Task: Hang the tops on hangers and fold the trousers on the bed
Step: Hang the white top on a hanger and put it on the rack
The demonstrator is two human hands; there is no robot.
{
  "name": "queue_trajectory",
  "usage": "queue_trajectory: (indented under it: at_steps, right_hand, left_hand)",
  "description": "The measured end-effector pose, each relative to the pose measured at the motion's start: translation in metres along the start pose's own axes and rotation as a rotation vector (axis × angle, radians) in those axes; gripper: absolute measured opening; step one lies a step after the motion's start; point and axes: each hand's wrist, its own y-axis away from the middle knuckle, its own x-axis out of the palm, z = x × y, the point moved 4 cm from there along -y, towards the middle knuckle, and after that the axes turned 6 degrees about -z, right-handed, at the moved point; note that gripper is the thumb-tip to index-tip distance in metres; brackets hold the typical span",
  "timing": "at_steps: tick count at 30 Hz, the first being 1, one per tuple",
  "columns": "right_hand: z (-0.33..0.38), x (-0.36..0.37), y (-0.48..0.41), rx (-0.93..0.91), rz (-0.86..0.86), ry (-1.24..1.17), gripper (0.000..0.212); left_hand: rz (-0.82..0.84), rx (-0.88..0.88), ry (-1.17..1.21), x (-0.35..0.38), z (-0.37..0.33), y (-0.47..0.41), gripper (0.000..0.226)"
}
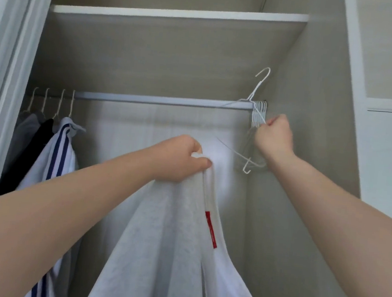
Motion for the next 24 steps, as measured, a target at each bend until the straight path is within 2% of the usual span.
queue_trajectory:
  at_steps: [3,6,8,12,14,18,21,24]
  right_hand:
    - [-0.012,-0.025,0.034,0.058,0.007,-0.194,0.019]
    - [-0.014,-0.06,0.078,0.096,0.057,-0.353,0.016]
    - [-0.012,-0.088,0.107,0.108,0.066,-0.441,0.009]
    - [-0.006,-0.157,0.152,0.221,0.042,-0.563,0.017]
    - [-0.001,-0.196,0.167,0.246,0.008,-0.614,0.021]
    - [0.0,-0.263,0.181,0.271,-0.057,-0.656,0.017]
    - [-0.004,-0.313,0.174,0.34,0.069,-0.623,0.004]
    - [-0.02,-0.365,0.16,0.462,0.209,-0.593,0.017]
  left_hand:
    - [0.141,0.024,0.111,0.013,-0.001,0.02,0.021]
    - [0.15,-0.005,0.188,0.023,-0.004,0.041,0.017]
    - [0.107,-0.024,0.22,0.026,-0.01,0.054,0.018]
    - [-0.052,0.01,0.197,0.02,-0.038,0.073,0.02]
    - [-0.082,0.022,0.186,0.017,-0.057,0.08,0.021]
    - [-0.176,0.023,0.138,0.009,-0.096,0.097,0.025]
    - [-0.282,0.016,0.103,0.006,-0.143,0.119,0.02]
    - [-0.326,-0.135,0.151,0.006,-0.184,0.145,0.012]
